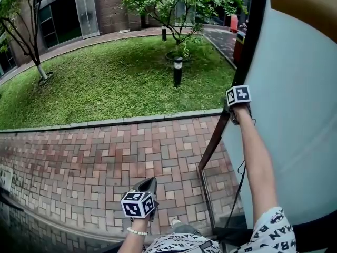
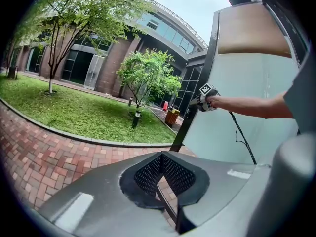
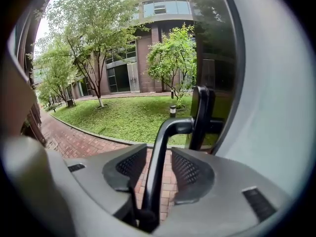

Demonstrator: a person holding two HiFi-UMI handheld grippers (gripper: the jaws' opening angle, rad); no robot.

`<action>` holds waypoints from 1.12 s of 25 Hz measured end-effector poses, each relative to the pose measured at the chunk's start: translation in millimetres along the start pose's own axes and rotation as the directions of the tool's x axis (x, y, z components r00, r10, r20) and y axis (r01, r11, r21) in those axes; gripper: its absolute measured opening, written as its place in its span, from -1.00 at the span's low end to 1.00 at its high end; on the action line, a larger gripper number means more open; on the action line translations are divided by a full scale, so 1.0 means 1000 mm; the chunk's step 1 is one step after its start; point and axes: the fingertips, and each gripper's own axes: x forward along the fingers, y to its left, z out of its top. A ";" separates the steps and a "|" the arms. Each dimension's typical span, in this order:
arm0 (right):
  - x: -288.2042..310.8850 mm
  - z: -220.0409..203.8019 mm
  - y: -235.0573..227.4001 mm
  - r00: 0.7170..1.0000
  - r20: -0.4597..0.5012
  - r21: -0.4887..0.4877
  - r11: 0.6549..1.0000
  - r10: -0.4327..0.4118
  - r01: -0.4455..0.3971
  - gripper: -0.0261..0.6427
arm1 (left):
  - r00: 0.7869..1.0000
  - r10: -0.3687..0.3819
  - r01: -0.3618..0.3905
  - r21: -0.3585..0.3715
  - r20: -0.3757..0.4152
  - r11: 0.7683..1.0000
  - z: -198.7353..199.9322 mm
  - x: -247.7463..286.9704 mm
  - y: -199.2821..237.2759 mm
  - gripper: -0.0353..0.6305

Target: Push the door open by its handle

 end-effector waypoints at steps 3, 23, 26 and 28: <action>-0.018 -0.012 0.012 0.999 0.016 0.021 0.999 0.042 -0.042 -0.21 | 1.000 -0.006 0.006 -0.006 0.013 1.000 -0.002 -0.006 -0.003 -0.93; -0.285 -0.305 0.247 0.920 0.295 -0.011 0.964 0.258 -0.267 -0.19 | 0.997 -0.006 0.007 -0.004 0.080 1.000 -0.086 -0.200 -0.036 -0.93; -0.315 -0.336 0.281 0.912 0.298 -0.031 0.958 0.282 -0.286 -0.39 | 0.997 -0.017 0.020 -0.028 0.079 0.999 -0.098 -0.224 -0.048 -0.93; -0.329 -0.356 0.300 0.905 0.289 -0.022 0.947 0.312 -0.320 -0.42 | 0.997 -0.022 0.026 -0.045 0.073 0.999 -0.111 -0.234 -0.057 -0.93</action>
